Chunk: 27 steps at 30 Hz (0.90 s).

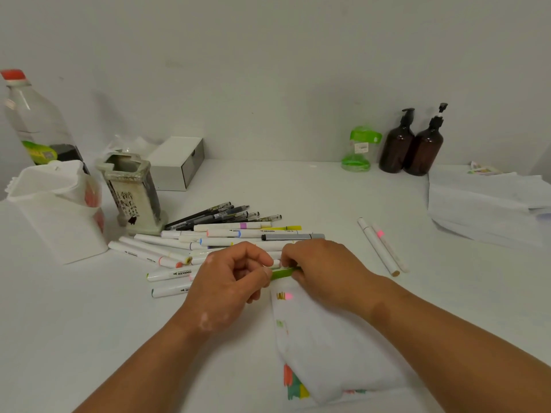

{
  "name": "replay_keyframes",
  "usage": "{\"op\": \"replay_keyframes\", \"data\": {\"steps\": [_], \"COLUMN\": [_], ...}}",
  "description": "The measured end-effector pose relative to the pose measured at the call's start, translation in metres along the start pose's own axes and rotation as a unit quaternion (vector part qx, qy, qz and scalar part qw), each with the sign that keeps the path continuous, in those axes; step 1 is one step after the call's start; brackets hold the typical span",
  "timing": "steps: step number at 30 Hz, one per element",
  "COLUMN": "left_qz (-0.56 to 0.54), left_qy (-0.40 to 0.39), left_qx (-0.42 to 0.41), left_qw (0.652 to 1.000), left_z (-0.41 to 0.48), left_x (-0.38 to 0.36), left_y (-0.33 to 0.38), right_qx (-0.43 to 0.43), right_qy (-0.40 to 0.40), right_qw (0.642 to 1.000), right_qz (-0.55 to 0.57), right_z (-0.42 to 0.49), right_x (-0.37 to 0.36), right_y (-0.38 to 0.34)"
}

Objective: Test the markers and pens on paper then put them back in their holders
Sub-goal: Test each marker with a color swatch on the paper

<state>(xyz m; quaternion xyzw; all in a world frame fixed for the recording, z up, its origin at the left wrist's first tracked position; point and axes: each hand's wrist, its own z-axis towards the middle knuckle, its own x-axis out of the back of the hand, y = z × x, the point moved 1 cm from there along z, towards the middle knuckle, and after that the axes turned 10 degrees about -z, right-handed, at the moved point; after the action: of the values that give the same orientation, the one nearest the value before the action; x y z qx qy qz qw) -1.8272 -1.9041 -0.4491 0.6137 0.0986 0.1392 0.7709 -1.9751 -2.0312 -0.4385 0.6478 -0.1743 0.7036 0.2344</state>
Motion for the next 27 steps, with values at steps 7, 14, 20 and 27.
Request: {"op": "replay_keyframes", "data": {"steps": [7,14,20,27], "left_qz": [-0.004,0.106,0.208,0.248], "left_qy": [0.019,-0.031,-0.106,-0.141], "left_qx": [-0.011,-0.035,-0.085,-0.130], "left_qw": [1.000,0.993,0.969,0.950], "left_z": [0.000,-0.010,-0.012,-0.012], "left_x": [0.004,-0.014,-0.027,-0.035], "left_y": [0.001,0.000,0.001,0.000], "right_qx": [-0.052,-0.159,-0.113,-0.076], "right_qy": [0.091,0.087,0.082,0.103], "right_qw": [0.992,0.735,0.760,0.791], "right_qz": [0.075,0.653,0.634,0.598], "right_z": [-0.030,-0.061,-0.061,-0.061], "right_x": [0.029,0.017,0.001,0.001], "right_y": [0.032,0.015,0.005,-0.002]}}
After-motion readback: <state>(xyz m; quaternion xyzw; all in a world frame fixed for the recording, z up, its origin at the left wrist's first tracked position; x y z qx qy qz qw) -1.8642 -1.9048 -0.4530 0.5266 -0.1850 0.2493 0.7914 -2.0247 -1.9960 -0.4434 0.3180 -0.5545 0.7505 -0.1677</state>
